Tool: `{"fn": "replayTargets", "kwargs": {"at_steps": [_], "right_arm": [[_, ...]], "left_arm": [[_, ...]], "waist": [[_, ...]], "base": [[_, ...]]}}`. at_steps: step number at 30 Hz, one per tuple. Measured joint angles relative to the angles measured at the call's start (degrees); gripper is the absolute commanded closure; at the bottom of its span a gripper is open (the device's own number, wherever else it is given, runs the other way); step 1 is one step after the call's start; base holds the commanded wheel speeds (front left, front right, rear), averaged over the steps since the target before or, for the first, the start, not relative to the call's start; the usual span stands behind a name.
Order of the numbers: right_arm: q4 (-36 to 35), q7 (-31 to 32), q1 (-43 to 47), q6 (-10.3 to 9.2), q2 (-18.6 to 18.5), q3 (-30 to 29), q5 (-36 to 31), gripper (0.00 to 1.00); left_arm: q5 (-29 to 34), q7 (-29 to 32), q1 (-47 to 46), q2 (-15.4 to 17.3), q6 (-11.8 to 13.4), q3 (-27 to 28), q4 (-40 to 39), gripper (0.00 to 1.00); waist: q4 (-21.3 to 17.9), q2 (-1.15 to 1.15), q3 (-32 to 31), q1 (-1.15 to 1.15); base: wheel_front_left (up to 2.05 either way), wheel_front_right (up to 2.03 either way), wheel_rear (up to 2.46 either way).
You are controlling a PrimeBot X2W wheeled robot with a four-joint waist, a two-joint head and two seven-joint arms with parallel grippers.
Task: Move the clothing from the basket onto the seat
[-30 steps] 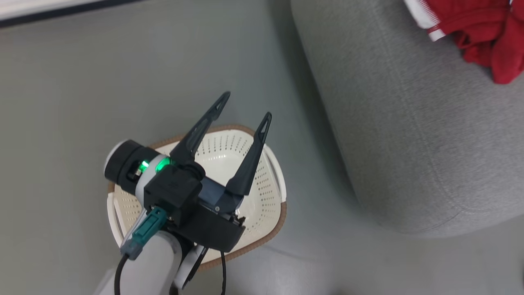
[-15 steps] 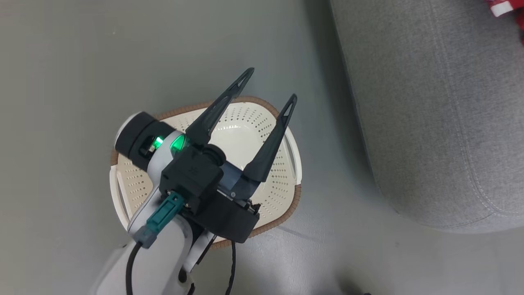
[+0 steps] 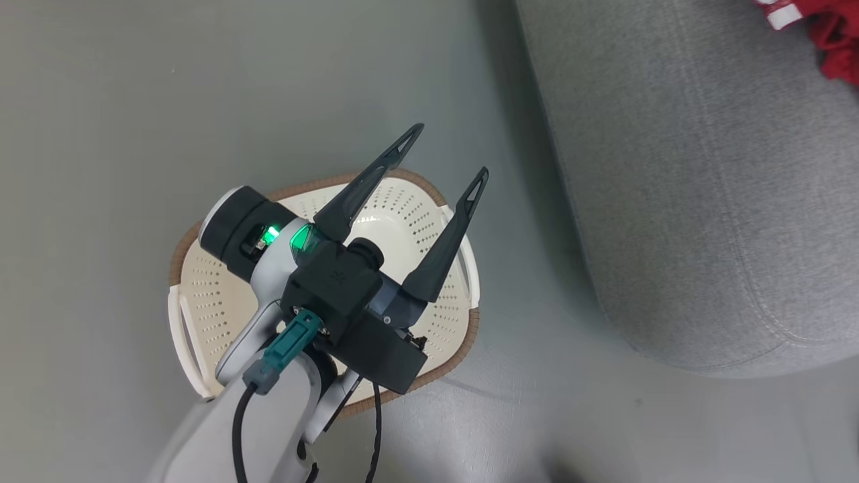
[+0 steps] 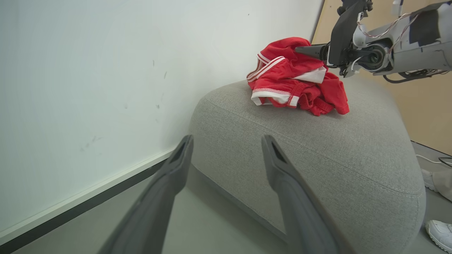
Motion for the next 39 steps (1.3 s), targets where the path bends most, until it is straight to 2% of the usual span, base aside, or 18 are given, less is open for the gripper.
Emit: {"fn": "replayTargets", "kwargs": {"at_steps": [9, 25, 32, 39], "right_arm": [[1.69, -0.89, 1.77, 2.92, 2.26, 2.48, -1.65, 0.0], [-0.16, -1.63, 8.14, 5.43, 7.55, 6.77, -4.37, 0.0], [-2.46, -1.83, 13.54, 5.95, 8.55, 8.15, -5.21, 0.0], [-5.6, -1.85, 22.02, 6.41, 11.2, 8.92, -5.23, 0.0]], "left_arm": [[-0.79, -1.88, 2.36, -0.03, -0.45, -0.2, 4.13, 0.0], [-5.52, -7.03, 7.25, -1.81, -0.3, 1.67, 11.54, 0.0], [-7.28, -9.15, 10.91, -1.96, 1.33, 3.99, 14.43, 0.0], [-9.53, -10.33, 16.08, -1.16, 3.2, 7.53, 16.07, 0.0]], "waist": [[-2.22, 0.0, -4.08, 0.0], [-4.38, -0.02, -16.4, -0.02], [-3.43, -0.02, -22.24, -0.02], [-1.42, -0.02, -28.01, -0.02]], "base": [[0.0, 0.0, 0.0], [0.0, 0.0, 0.0], [0.0, 0.0, 0.0], [0.0, 0.0, 0.0]]}}
